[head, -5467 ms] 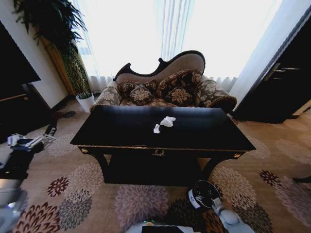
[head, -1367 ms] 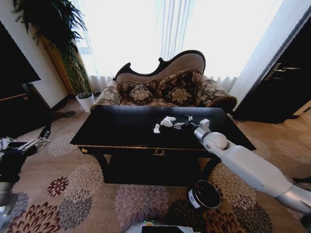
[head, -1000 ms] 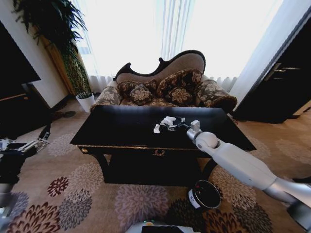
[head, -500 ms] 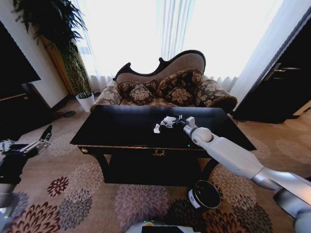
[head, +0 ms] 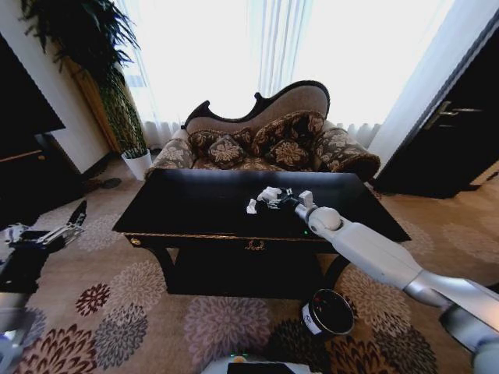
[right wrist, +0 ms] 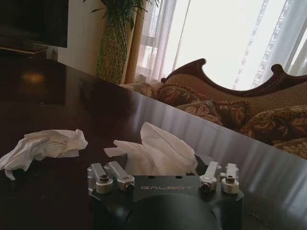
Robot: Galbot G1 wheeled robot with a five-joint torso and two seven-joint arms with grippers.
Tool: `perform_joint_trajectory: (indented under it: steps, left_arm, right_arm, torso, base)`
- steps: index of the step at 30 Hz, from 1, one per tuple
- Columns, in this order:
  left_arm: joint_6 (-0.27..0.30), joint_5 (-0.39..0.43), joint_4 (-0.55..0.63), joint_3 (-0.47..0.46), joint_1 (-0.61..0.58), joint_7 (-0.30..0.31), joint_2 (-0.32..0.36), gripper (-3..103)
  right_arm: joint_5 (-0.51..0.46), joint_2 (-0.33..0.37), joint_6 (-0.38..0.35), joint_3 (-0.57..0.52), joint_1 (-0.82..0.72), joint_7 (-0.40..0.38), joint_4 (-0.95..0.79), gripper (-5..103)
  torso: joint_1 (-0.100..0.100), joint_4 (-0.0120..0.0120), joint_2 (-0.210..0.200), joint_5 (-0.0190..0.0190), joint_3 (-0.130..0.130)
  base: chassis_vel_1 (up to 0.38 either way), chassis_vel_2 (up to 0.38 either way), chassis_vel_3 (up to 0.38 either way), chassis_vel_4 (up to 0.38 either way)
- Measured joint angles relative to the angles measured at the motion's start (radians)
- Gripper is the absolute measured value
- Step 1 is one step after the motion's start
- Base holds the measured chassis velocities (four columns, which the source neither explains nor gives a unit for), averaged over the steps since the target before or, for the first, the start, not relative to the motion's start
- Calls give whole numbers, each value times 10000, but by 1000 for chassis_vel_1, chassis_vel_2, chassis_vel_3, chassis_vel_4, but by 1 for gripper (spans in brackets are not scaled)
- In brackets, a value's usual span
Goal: Move to the front of the table and place the trash on the table into the trash bin.
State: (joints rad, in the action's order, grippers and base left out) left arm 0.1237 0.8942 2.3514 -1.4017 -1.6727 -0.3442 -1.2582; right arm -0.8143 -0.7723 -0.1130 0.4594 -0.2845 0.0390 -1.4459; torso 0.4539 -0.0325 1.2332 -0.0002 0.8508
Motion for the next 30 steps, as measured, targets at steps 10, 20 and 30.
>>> perform_joint_trajectory:
  steps: [10, 20, 30]
  left_arm:
    - [0, -9, 18, 44, -9, 1, 8, 100]
    - [0, -62, 44, 142, -9, 4, 27, 100]
    - [-6, -175, 151, 296, -43, 12, -71, 100]
  right_arm:
    - [15, -23, 2, -25, -54, 1, -12, 44]
    - [66, -43, -2, -30, -12, -11, 38, 12]
    - [120, 175, 740, -452, -162, 233, -386, 5]
  torso:
    - [0, 0, 1, -1, 0]
    - [0, 0, 1, 0, 0]
    - [0, 1, 1, -1, 0]
  base:
    - [0, 0, 0, 0]
    - [0, 0, 0, 0]
    - [0, 0, 0, 0]
